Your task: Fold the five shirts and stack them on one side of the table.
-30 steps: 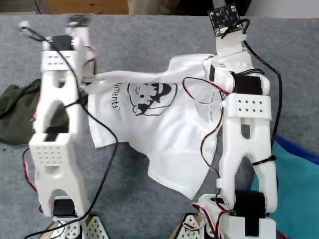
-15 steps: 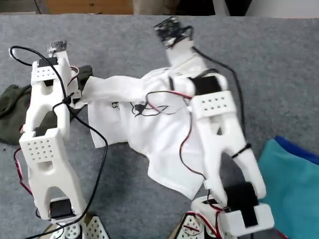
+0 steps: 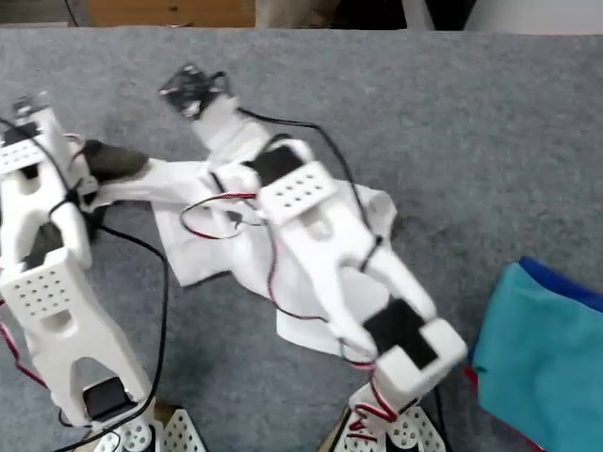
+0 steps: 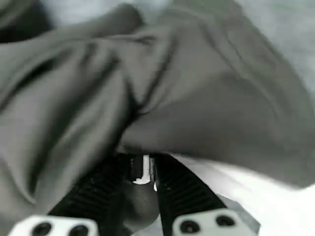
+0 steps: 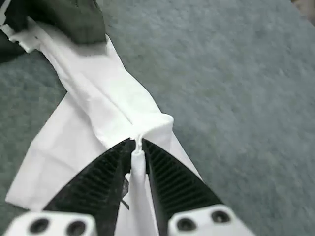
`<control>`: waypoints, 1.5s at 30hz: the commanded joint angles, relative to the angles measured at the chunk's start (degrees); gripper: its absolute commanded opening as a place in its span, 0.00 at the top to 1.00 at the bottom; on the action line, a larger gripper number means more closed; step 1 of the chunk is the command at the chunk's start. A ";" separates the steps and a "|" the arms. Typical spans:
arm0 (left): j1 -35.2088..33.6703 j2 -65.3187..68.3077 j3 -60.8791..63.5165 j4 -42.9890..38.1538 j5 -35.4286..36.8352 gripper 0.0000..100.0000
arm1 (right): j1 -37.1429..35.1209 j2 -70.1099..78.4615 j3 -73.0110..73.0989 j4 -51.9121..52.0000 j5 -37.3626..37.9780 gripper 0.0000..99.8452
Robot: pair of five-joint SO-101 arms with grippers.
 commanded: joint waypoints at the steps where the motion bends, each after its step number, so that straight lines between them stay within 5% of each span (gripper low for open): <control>1: -9.93 0.40 -1.85 -2.20 0.18 0.98 | -3.91 4.09 -8.04 -0.70 -0.53 1.00; 11: -26.64 0.40 -12.57 -2.02 0.70 0.98 | -12.00 16.92 -33.01 11.43 -0.53 1.00; 15: -28.40 0.40 -14.59 1.58 0.44 0.98 | -12.88 21.76 -42.77 17.23 -0.62 1.00; 22: -15.38 0.40 -23.82 17.14 -1.23 0.98 | -9.80 26.33 -55.43 25.14 -0.79 1.00; 28: 0.79 0.40 -44.48 28.75 -0.88 0.98 | -0.57 26.24 -68.09 35.78 -0.62 1.00; 36: 12.75 -5.58 -56.88 28.66 0.79 0.98 | 17.01 26.07 -95.16 53.01 0.97 1.00; 45: 20.13 -24.48 -56.53 28.75 -4.48 0.98 | 26.95 9.63 -93.32 52.92 0.88 1.00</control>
